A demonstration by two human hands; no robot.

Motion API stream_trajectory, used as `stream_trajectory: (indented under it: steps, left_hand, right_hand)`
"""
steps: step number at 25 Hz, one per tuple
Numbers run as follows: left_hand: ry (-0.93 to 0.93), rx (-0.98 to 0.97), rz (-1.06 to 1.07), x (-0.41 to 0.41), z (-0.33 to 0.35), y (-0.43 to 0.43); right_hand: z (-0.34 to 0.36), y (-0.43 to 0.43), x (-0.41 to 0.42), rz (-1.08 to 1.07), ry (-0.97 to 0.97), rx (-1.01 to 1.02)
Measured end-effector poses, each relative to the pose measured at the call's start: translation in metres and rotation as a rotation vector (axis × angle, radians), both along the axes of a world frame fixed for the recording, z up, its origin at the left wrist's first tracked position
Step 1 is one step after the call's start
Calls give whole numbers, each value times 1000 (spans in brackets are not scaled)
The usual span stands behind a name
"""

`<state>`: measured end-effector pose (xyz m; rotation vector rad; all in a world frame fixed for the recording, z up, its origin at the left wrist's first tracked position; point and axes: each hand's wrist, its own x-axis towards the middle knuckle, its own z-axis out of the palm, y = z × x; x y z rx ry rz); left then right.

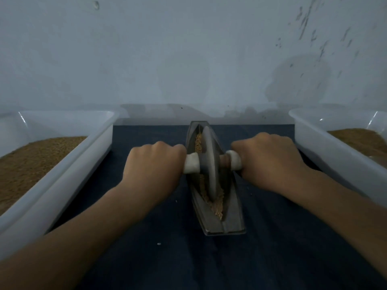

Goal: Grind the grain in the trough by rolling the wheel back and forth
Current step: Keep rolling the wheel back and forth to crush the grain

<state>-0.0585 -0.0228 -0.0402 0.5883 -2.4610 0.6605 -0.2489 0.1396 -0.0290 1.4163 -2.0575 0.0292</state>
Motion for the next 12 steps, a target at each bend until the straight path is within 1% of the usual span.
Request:
stream_trajectory:
  steps: [2, 5, 7, 9, 12]
  left_hand:
    - [38, -27, -61, 6, 5, 4]
    - [-72, 1, 44, -16, 2, -11]
    - [-53, 80, 73, -45, 4, -36]
    - [-58, 193, 124, -63, 11, -51]
    - [-16, 232, 111, -56, 9, -46]
  right_hand:
    - [0, 13, 6, -4, 2, -30]
    - [-6, -5, -5, -75, -49, 3]
    - [-3, -38, -21, -122, -117, 1]
    - [12, -68, -32, -142, -144, 44]
    - [21, -72, -28, -122, -117, 94]
